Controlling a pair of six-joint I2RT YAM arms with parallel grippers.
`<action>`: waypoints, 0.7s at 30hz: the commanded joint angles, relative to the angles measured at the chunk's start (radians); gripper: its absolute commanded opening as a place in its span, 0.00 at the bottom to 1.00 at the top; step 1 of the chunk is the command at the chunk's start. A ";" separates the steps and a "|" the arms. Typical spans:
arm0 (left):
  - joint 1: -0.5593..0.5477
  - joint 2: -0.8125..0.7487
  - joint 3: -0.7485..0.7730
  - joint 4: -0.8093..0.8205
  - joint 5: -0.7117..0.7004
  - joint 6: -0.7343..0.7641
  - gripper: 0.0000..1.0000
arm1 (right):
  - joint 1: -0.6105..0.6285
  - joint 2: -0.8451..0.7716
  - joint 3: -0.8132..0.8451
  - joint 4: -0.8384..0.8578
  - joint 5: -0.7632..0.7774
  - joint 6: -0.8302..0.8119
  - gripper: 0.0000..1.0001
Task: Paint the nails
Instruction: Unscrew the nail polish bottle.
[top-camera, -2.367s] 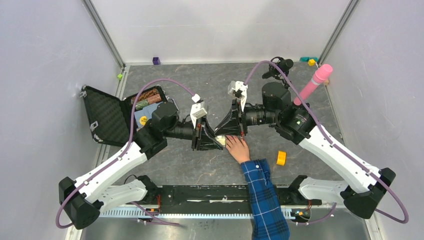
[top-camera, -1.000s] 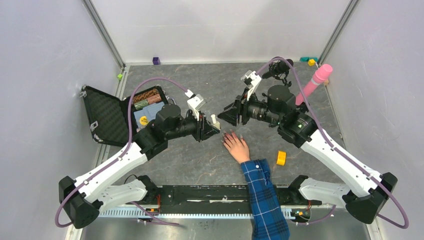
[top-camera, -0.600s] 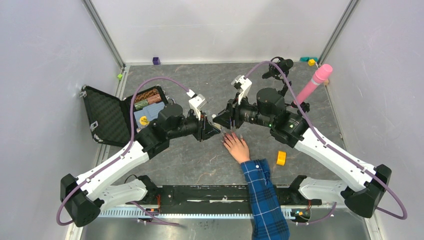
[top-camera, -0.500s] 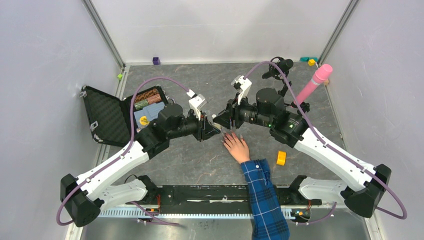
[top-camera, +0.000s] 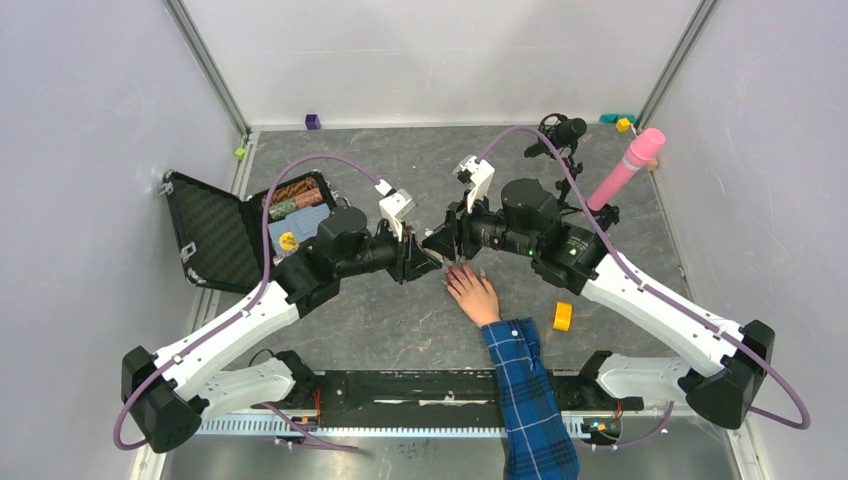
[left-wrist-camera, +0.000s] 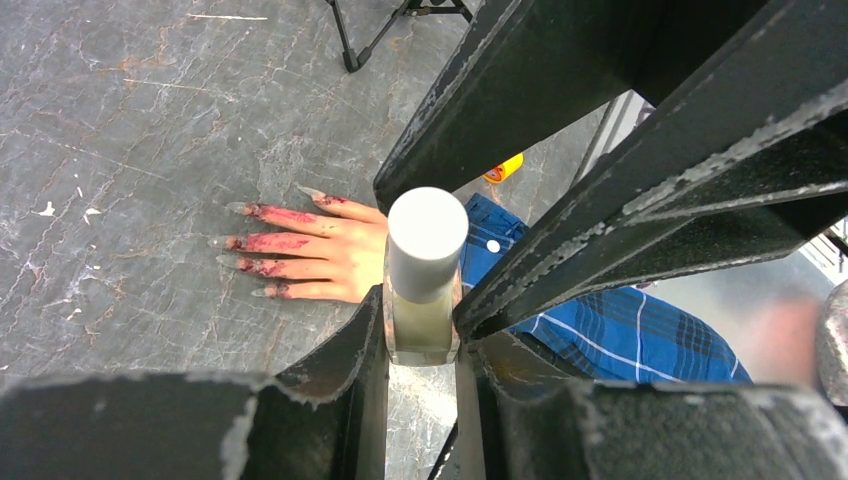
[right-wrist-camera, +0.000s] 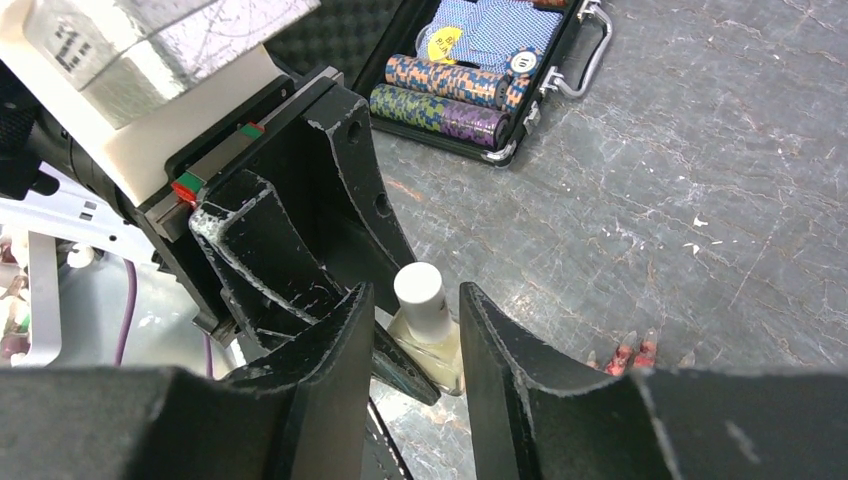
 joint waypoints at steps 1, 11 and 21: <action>0.001 -0.001 0.033 0.053 0.027 -0.018 0.02 | 0.008 0.012 0.040 0.017 0.022 -0.022 0.41; 0.001 0.003 0.035 0.050 0.047 -0.007 0.02 | 0.024 0.035 0.045 0.031 0.031 -0.025 0.40; 0.001 0.009 0.036 0.048 0.057 -0.003 0.02 | 0.031 0.048 0.052 0.030 0.065 -0.037 0.41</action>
